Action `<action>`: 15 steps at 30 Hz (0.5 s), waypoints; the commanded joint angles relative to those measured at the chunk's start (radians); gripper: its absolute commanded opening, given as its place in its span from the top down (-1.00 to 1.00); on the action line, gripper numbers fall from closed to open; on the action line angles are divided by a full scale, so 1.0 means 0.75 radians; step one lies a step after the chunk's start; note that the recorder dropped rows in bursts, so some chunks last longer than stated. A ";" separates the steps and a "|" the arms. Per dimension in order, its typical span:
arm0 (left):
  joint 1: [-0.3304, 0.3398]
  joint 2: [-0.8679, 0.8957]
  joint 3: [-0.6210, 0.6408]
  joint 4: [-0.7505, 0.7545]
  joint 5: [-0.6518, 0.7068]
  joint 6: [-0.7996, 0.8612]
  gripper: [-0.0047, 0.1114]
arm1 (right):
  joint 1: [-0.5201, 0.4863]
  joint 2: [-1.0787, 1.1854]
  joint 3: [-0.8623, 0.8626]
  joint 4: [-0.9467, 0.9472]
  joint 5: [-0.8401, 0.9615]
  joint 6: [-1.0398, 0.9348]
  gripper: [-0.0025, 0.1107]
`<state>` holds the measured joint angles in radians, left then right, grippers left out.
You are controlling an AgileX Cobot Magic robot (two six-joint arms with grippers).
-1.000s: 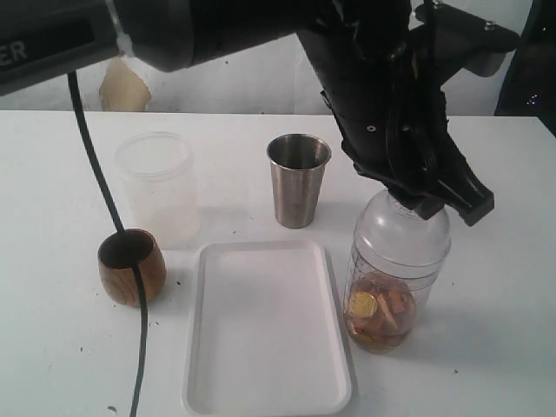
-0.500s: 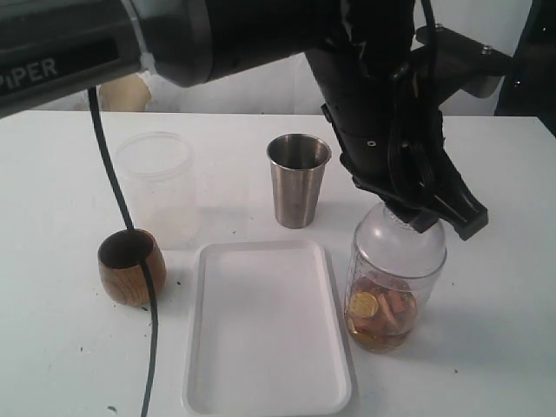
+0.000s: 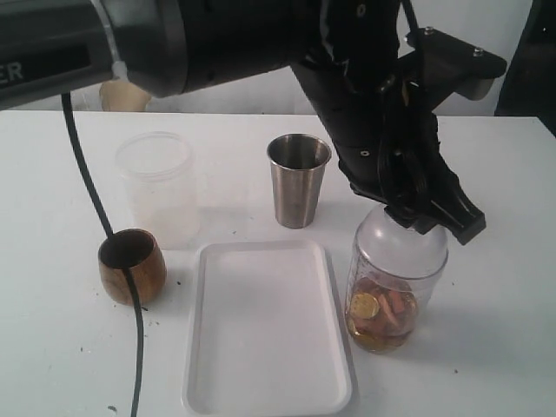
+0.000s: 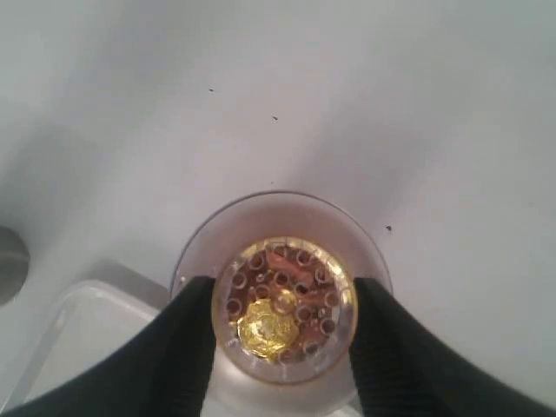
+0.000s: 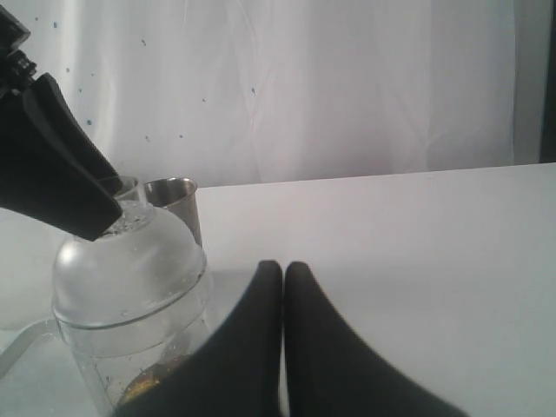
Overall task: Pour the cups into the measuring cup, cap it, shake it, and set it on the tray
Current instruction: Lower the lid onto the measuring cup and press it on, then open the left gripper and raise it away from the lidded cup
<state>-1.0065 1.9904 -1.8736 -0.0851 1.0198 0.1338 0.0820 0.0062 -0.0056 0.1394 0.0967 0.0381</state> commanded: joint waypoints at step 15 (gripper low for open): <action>-0.006 0.059 0.046 -0.034 0.121 -0.032 -0.20 | 0.009 -0.008 0.007 -0.001 -0.010 0.001 0.96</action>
<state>-1.0065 1.9909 -1.8654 -0.0851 1.0220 0.1248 0.0820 0.0062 -0.0056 0.1394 0.0967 0.0381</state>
